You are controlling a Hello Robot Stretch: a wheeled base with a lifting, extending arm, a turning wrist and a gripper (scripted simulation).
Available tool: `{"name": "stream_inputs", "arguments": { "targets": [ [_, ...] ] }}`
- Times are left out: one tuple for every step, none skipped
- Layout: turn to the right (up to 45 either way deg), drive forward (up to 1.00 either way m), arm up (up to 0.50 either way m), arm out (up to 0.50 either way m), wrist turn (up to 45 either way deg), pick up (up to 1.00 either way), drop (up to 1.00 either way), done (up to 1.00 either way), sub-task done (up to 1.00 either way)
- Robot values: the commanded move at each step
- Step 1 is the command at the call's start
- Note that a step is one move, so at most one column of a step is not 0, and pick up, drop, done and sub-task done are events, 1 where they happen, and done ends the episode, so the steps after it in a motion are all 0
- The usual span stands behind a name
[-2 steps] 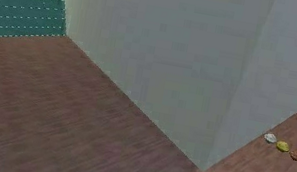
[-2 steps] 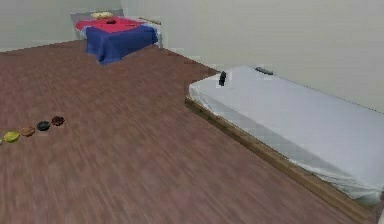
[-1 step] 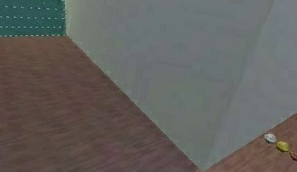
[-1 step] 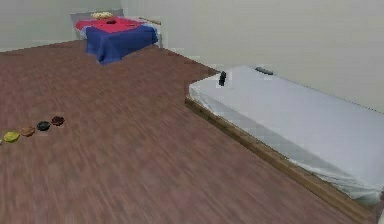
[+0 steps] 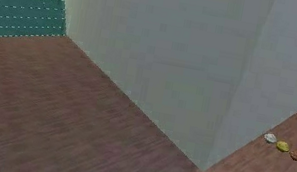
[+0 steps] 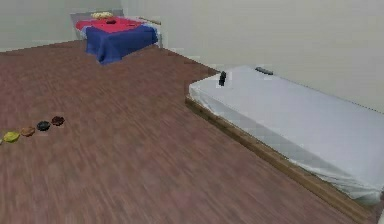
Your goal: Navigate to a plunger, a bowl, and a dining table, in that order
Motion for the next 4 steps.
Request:
{"name": "stream_inputs", "arguments": {
  "targets": [
    [45.0,0.00,0.00,0.00,0.0,0.00,0.00,0.00,0.00],
    [3.0,0.00,0.00,0.00,0.0,0.00,0.00,0.00,0.00],
    [0.0,0.20,0.00,0.00,0.0,0.00,0.00,0.00,0.00],
    [21.0,0.00,0.00,0.00,0.0,0.00,0.00,0.00,0.00]
  ]
}}
